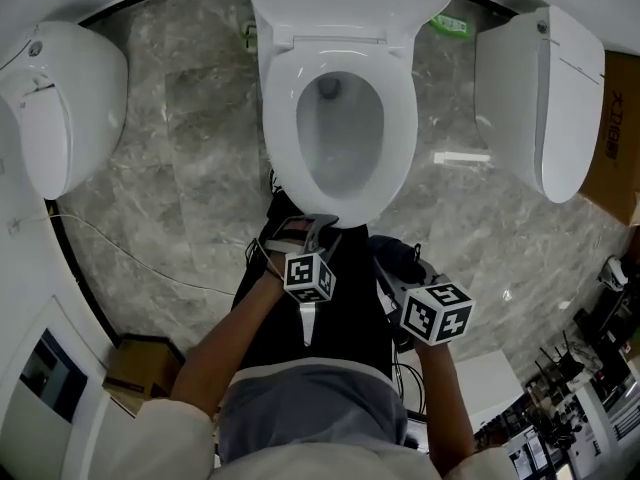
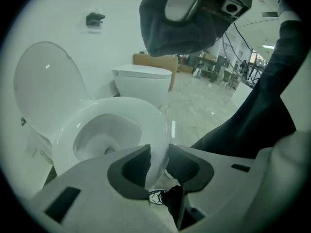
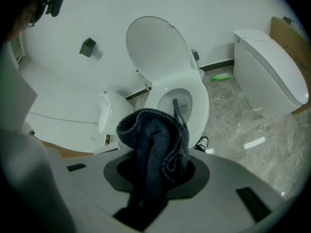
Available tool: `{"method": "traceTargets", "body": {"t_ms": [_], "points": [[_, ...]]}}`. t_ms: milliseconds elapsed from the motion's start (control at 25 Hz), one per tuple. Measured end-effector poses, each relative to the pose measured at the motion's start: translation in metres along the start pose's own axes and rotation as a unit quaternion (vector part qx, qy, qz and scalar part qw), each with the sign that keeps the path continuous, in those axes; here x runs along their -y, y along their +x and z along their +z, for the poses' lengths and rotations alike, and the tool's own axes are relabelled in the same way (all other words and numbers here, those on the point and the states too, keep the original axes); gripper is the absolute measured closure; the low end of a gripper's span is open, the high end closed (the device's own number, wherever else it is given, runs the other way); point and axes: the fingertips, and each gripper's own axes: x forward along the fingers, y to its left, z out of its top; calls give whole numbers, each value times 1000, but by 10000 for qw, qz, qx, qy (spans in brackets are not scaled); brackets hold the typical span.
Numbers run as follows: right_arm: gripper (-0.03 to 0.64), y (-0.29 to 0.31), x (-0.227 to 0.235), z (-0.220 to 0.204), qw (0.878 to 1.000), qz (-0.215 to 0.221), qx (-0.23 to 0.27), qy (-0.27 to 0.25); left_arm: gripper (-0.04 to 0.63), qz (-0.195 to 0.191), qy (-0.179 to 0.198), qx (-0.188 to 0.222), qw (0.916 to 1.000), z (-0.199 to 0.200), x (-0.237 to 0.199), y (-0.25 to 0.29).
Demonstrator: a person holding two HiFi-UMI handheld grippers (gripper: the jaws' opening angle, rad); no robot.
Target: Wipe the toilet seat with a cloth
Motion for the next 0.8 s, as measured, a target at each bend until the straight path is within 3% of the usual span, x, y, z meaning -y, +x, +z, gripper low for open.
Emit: {"method": "traceTargets", "body": {"t_ms": [320,680,800], "points": [[511,48,36,-11,9994,-94,-321,81,495,-9,-684,-112,9976,-33,2,47],[511,74,73,-15,9986,-393,-135,336,511,-58,-763,-573,9954,-62,1,87],[511,80,80,-16,9985,-381,-168,345,514,-2,-907,-443,9949,-63,0,90]]}}
